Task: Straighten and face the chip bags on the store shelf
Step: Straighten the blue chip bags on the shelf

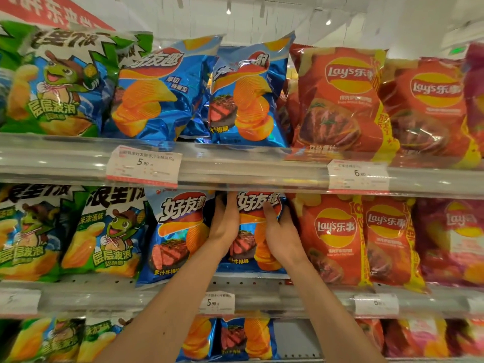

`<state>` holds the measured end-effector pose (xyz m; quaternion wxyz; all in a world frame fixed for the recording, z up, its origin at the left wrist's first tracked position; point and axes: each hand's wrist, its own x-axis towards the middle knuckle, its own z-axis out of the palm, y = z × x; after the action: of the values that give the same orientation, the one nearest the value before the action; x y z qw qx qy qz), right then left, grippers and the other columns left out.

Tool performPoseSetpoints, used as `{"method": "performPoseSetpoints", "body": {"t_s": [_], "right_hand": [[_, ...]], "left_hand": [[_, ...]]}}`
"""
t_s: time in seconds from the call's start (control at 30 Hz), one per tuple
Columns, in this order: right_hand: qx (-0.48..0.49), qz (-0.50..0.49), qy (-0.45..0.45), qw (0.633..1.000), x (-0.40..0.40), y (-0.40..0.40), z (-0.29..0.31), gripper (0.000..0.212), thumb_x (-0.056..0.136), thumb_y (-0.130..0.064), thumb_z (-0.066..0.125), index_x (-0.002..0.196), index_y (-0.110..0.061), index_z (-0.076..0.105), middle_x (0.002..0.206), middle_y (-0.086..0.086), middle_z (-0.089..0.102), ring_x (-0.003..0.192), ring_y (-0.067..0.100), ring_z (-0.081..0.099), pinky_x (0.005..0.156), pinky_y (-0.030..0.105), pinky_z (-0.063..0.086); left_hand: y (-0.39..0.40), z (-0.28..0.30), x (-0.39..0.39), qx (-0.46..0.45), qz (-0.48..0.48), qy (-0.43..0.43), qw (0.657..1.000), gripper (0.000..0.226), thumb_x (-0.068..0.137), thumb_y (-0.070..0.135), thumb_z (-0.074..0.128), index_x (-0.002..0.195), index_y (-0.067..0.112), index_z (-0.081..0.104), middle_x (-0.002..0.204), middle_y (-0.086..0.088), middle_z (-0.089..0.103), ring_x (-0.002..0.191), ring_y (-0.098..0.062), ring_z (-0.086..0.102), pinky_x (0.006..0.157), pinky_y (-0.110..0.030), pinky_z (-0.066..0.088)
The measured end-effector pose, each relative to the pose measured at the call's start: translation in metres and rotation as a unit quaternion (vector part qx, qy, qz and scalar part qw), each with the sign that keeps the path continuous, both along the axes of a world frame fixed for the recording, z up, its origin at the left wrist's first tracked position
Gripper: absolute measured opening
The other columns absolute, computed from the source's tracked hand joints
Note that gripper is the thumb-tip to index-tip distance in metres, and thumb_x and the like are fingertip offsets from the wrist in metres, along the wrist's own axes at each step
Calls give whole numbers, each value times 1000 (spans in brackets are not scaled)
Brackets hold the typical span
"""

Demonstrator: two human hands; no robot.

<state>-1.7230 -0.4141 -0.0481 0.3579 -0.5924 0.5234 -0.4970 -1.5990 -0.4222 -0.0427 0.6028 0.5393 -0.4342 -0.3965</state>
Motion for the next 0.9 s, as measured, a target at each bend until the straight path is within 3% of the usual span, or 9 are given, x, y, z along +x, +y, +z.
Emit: {"method": "performPoseSetpoints", "body": {"t_s": [0.17, 0.27, 0.43, 0.57, 0.7, 0.8, 0.9], "right_hand": [[37, 14, -29, 999, 1, -7, -2, 58, 99, -53, 45, 150, -27, 36, 143, -1, 53, 132, 25, 49, 113, 39, 34], [46, 5, -49, 998, 3, -6, -9, 63, 97, -57, 46, 150, -25, 35, 145, 2, 53, 133, 25, 49, 115, 46, 36], [29, -10, -55, 998, 2, -3, -11, 67, 97, -62, 43, 151, -23, 34, 141, 3, 55, 130, 25, 52, 109, 37, 39], [10, -36, -23, 999, 4, -3, -10, 67, 96, -63, 41, 147, -19, 36, 138, 8, 59, 126, 32, 56, 102, 37, 43], [8, -54, 1, 999, 4, 0, -10, 69, 96, -64, 38, 147, -17, 35, 137, 13, 59, 124, 36, 57, 101, 39, 43], [0, -31, 0, 1000, 1, 11, -7, 69, 97, -64, 36, 152, -20, 32, 141, 7, 56, 129, 30, 52, 104, 35, 38], [-30, -14, -5, 999, -5, 26, -7, 62, 101, -55, 40, 152, -21, 34, 136, -4, 56, 131, 22, 51, 98, 26, 34]], "left_hand": [[-10, -4, 3, 13, -22, 11, 1000, 84, 74, 92, 29, 126, 33, 59, 113, -2, 71, 103, -23, 69, 96, -49, 52], [7, -5, 0, 14, -23, 13, 1000, 82, 76, 92, 30, 132, 36, 52, 120, 0, 68, 108, -21, 66, 100, -50, 50], [15, -12, -1, 15, -26, -32, 999, 77, 83, 80, 42, 147, 38, 33, 138, 2, 57, 124, -24, 56, 107, -49, 44], [10, -15, -6, -8, 18, -44, 999, 67, 92, 69, 41, 146, 29, 38, 135, 2, 59, 123, -22, 57, 94, -31, 42], [16, -12, -6, -6, 10, -53, 999, 66, 95, 66, 37, 148, 26, 34, 138, -4, 58, 123, -24, 57, 91, -29, 41], [28, -9, -1, -9, 0, -70, 998, 69, 97, 64, 32, 155, 27, 22, 146, -3, 50, 132, -26, 50, 101, -33, 38], [47, -11, 6, -40, -5, -87, 995, 63, 102, 53, 35, 157, 26, 20, 153, -1, 43, 138, -22, 43, 102, -28, 33]]}}
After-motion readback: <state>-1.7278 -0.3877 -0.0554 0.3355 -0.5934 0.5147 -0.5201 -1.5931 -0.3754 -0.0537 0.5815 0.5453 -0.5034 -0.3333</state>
